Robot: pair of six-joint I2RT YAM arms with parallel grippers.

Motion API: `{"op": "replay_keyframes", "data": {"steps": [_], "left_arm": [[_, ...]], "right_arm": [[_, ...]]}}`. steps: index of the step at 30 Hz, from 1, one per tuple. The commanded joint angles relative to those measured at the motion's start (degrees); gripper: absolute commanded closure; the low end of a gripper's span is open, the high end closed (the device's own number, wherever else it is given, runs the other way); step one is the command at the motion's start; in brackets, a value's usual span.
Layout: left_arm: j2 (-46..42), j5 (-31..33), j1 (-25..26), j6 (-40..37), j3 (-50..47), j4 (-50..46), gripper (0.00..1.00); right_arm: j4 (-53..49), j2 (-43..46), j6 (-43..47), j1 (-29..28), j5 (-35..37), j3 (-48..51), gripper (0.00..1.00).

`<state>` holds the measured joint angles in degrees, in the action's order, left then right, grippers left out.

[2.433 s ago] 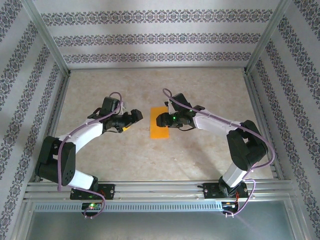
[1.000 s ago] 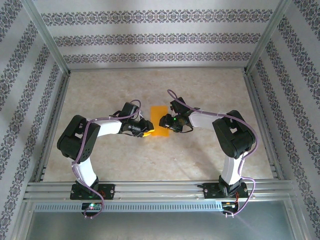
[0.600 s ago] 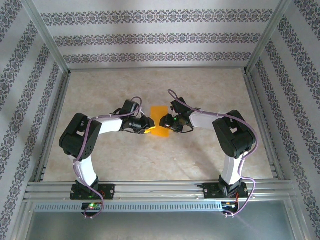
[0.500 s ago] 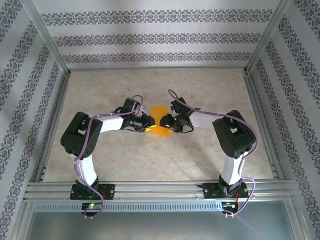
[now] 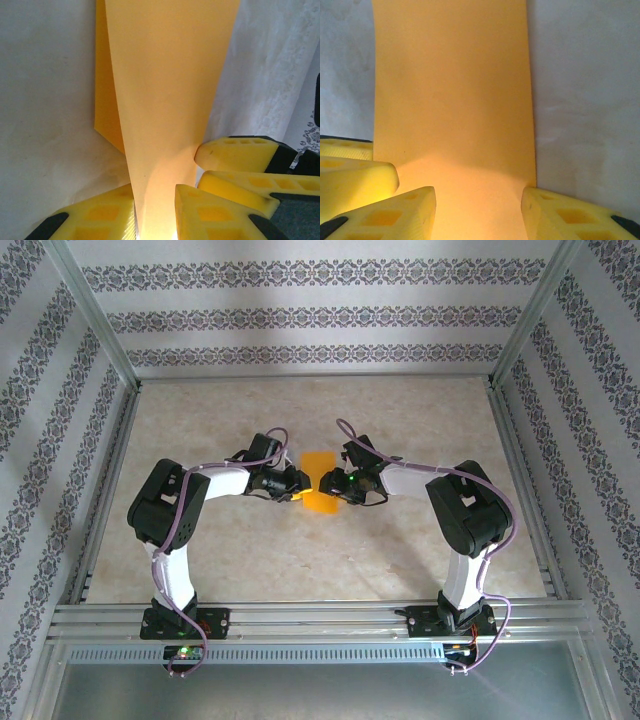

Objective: Fold a paper plane with a square sheet of paper (pick it up from the middle)
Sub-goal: Third fold the triangle at the center of the table.

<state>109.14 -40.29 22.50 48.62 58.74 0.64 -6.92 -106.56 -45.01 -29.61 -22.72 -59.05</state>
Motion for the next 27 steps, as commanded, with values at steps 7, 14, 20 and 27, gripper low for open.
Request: {"op": "replay_keyframes", "data": {"steps": [7, 14, 20, 27], "left_arm": [[0.1, 0.13, -0.75, 5.69, -1.42, 2.2, 0.87], [-1.61, 1.18, -0.77, 10.89, -2.54, 3.11, 0.99], [-3.02, 1.38, -0.72, 16.49, -3.1, 3.75, 1.0], [-3.44, 1.35, -0.7, 20.42, -2.52, 2.81, 1.0]], "right_arm": [[0.58, 2.31, 5.57, 0.69, -0.31, 0.88, 0.48], [1.34, 10.09, 17.73, 0.58, 2.71, 1.66, 0.4], [1.69, 15.55, 34.81, -4.29, 11.37, 4.91, 0.34], [4.78, 15.7, 48.9, -13.34, 20.2, 7.95, 0.33]]}}
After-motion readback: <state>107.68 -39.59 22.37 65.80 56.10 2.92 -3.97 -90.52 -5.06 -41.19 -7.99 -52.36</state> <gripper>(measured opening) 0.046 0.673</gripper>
